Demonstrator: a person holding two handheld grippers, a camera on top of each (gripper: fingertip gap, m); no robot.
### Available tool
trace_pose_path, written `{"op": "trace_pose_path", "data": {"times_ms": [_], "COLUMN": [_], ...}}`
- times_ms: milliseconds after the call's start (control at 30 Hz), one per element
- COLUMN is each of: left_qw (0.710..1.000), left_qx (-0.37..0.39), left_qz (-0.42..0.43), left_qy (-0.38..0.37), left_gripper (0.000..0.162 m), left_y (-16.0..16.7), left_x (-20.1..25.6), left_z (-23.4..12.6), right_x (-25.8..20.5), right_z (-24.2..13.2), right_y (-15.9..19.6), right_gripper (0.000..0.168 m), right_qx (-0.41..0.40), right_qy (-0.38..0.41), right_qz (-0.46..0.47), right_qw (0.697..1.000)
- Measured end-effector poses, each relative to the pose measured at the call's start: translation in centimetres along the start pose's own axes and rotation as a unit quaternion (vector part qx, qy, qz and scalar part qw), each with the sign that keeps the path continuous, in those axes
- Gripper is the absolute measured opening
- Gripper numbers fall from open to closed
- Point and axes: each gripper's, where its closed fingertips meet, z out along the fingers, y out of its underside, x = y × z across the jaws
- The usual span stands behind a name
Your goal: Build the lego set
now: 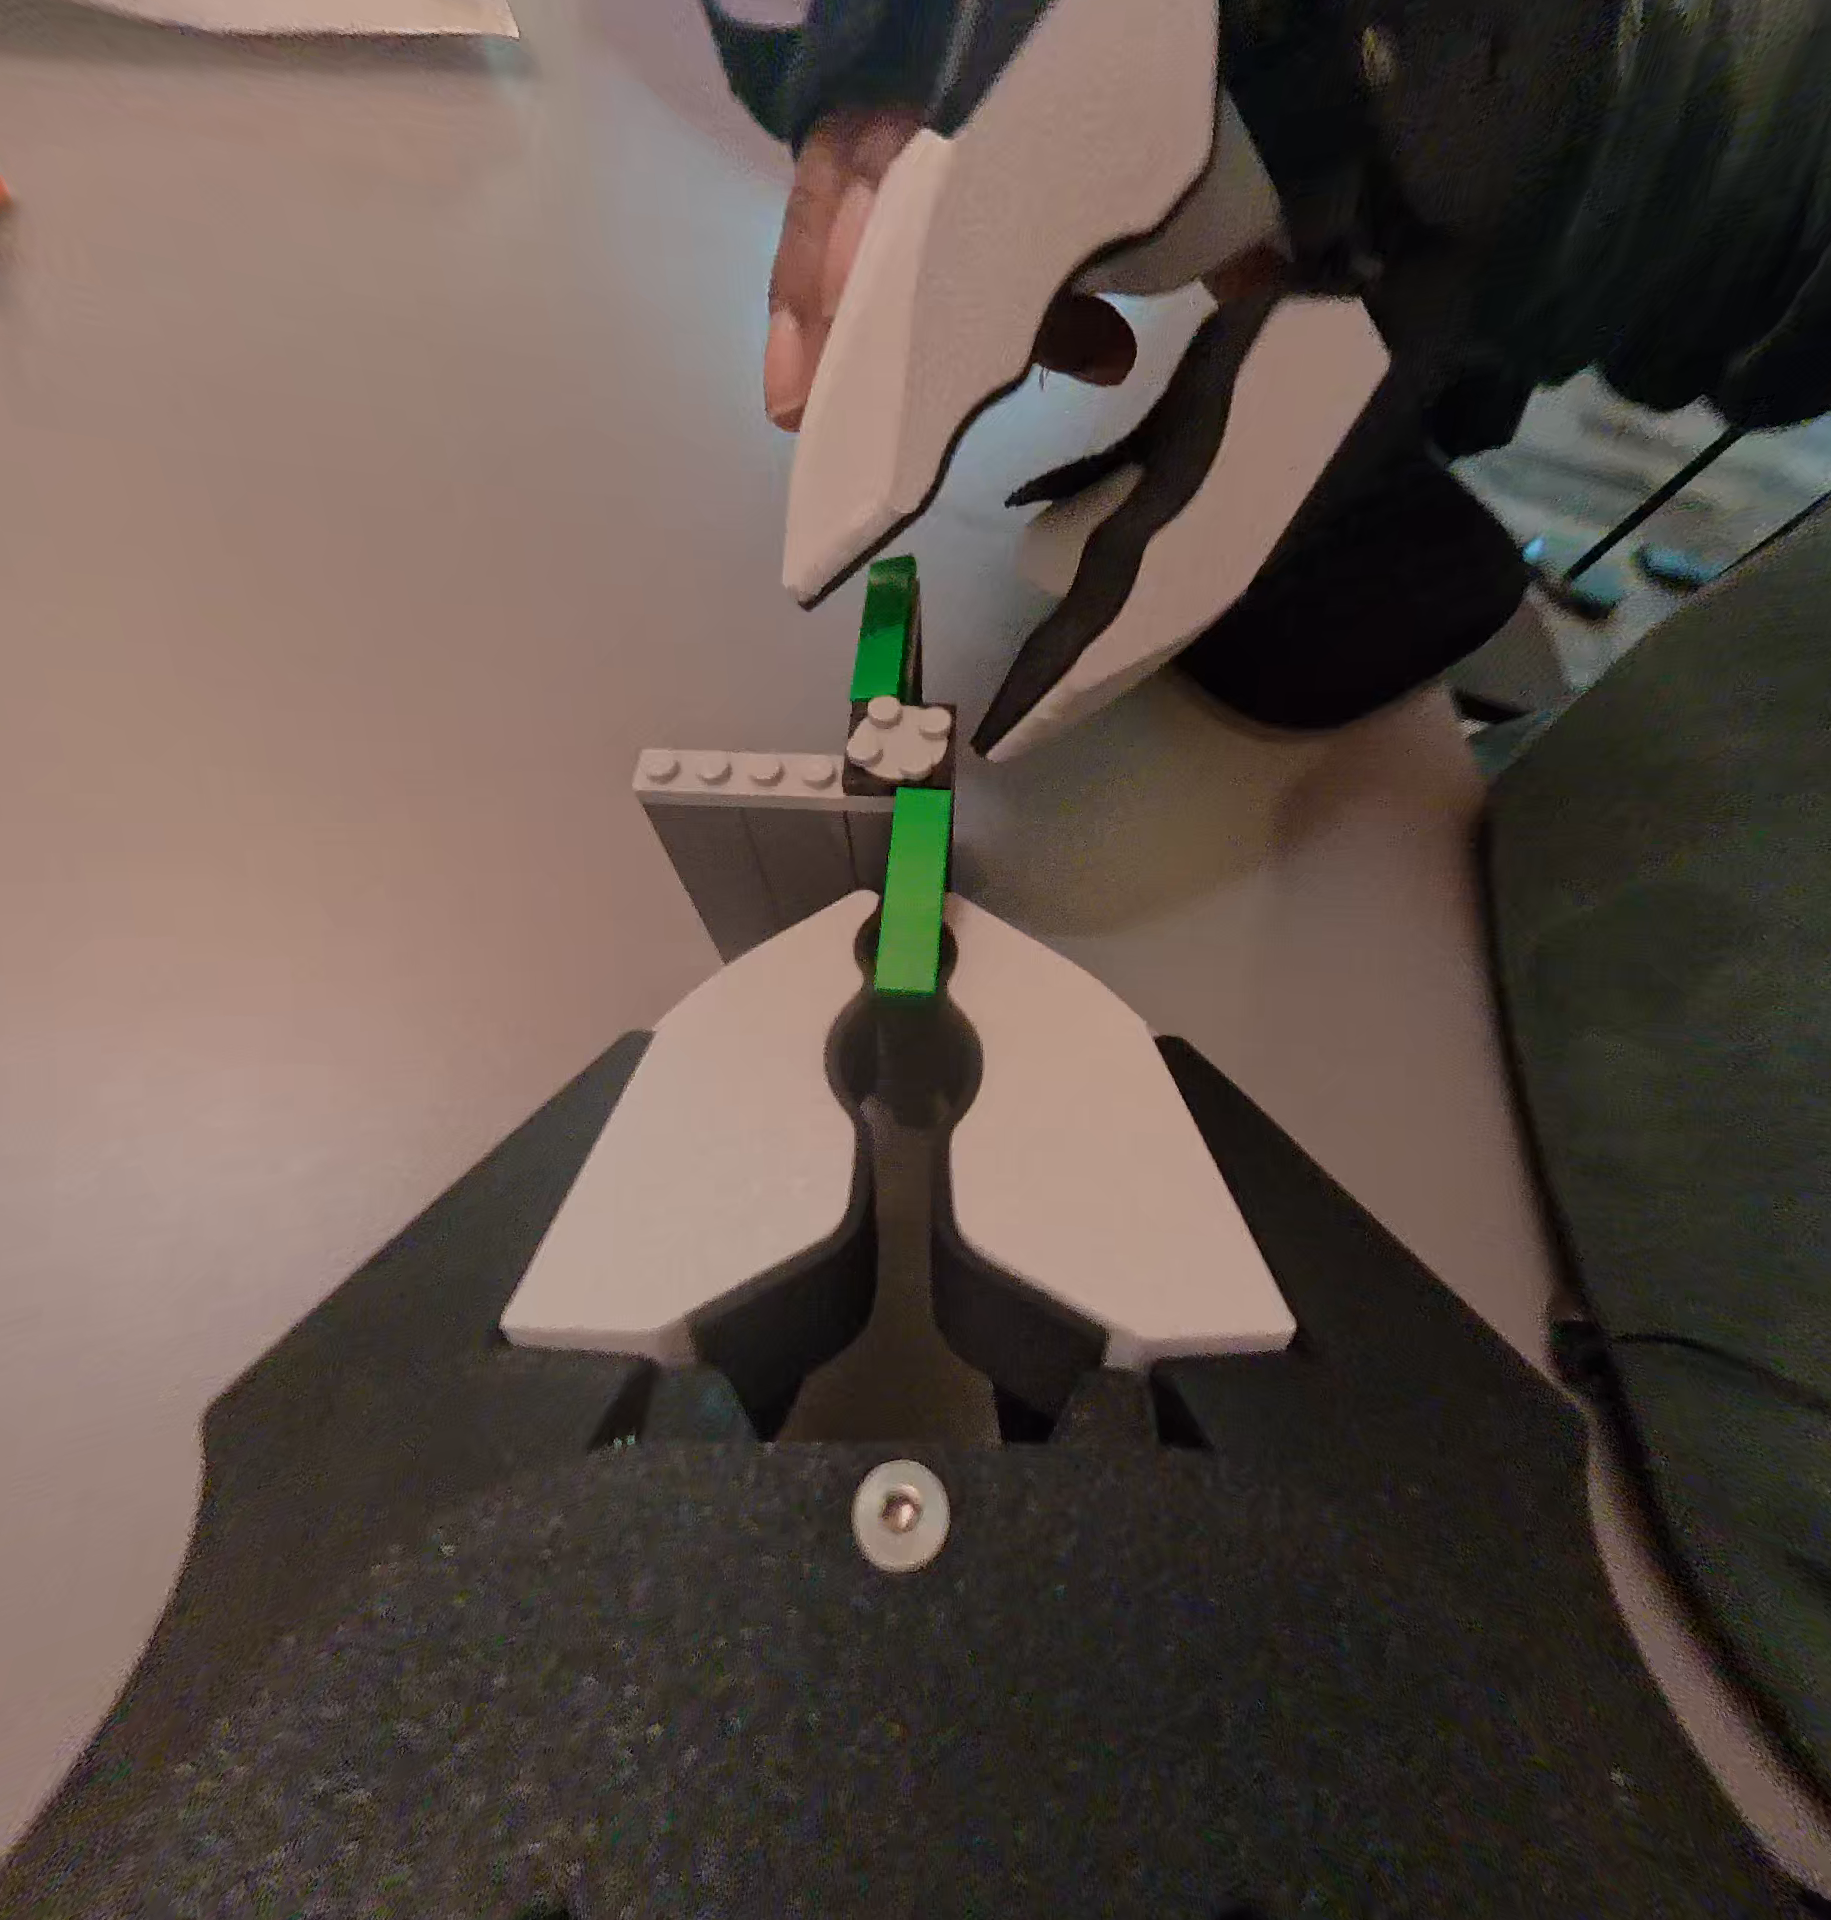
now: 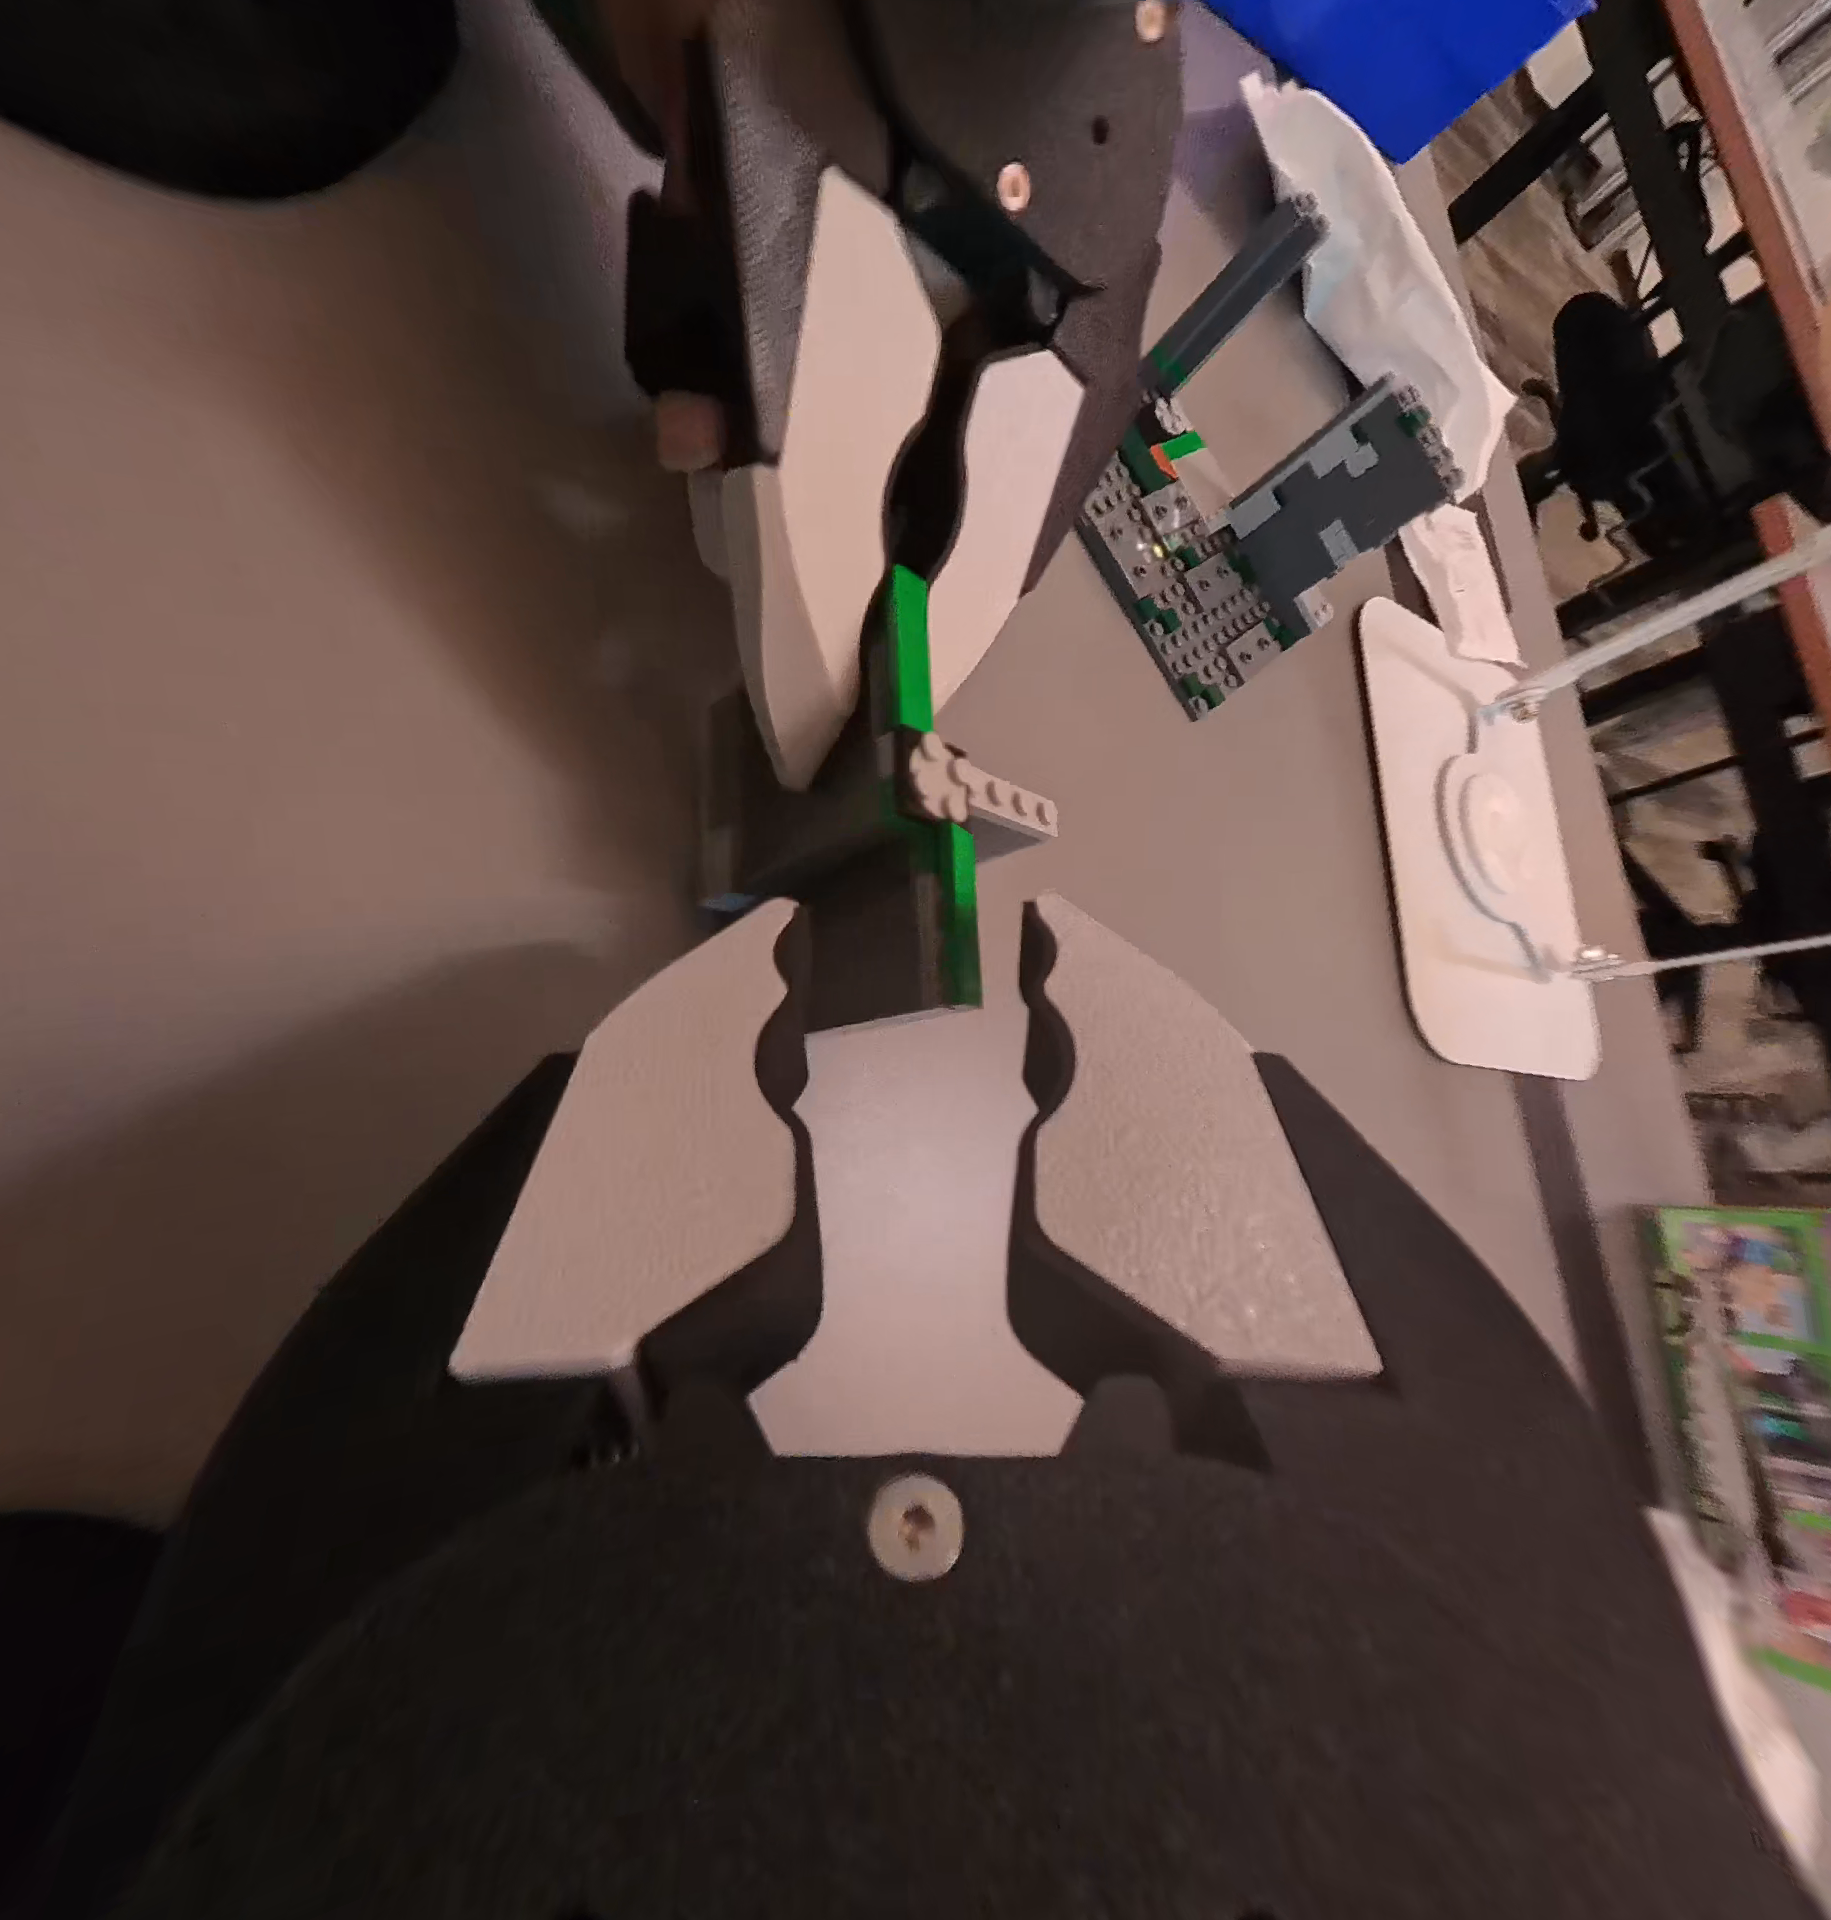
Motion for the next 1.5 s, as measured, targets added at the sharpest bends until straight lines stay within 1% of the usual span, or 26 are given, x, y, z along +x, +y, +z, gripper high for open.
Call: {"op": "trace_pose_path", "data": {"times_ms": [167,267,433,600,700,833,1067,1333,1500], "left_qw": [0.992,0.983,0.968,0.965,0.964,0.965,0.962,0.965,0.97], "left_qx": [0.013,0.022,0.026,0.015,0.016,0.015,0.018,0.015,0.017], "left_qz": [-0.119,-0.171,-0.228,-0.24,-0.247,-0.244,-0.251,-0.239,-0.222], "left_qy": [0.043,0.065,0.099,0.101,0.1,0.097,0.107,0.11,0.102], "left_gripper": [0.004,0.004,0.004,0.004,0.004,0.004,0.004,0.004,0.004], "left_y": [-0.7,-0.9,-1.0,-1.0,-1.0,-1.0,-1.1,-1.1,-1.0], "left_x": [0.1,0.2,0.2,0.2,0.3,0.4,0.4,0.5,0.8], "left_z": [-0.1,-0.1,-0.2,-0.2,-0.1,-0.1,0.0,0.1,0.1], "right_x": [0.0,-0.8,-0.9,-0.6,-0.5,-0.6,-0.7,-0.7,-1.1], "right_z": [0.6,1.3,2.2,2.2,2.1,1.9,1.7,1.7,1.5], "right_y": [0.8,1.5,2.6,2.6,2.2,2.1,2.0,2.1,2.0], "right_gripper": [0.066,0.082,0.093,0.091,0.081,0.08,0.077,0.077,0.078], "right_qx": [-0.079,-0.125,-0.161,-0.165,-0.145,-0.131,-0.123,-0.121,-0.12], "right_qy": [0.015,0.004,-0.004,-0.004,0.018,0.035,0.037,0.024,0.001], "right_qz": [-0.065,-0.089,-0.114,-0.119,-0.121,-0.122,-0.134,-0.133,-0.121], "right_qw": [0.995,0.988,0.98,0.979,0.982,0.983,0.983,0.983,0.985]}}
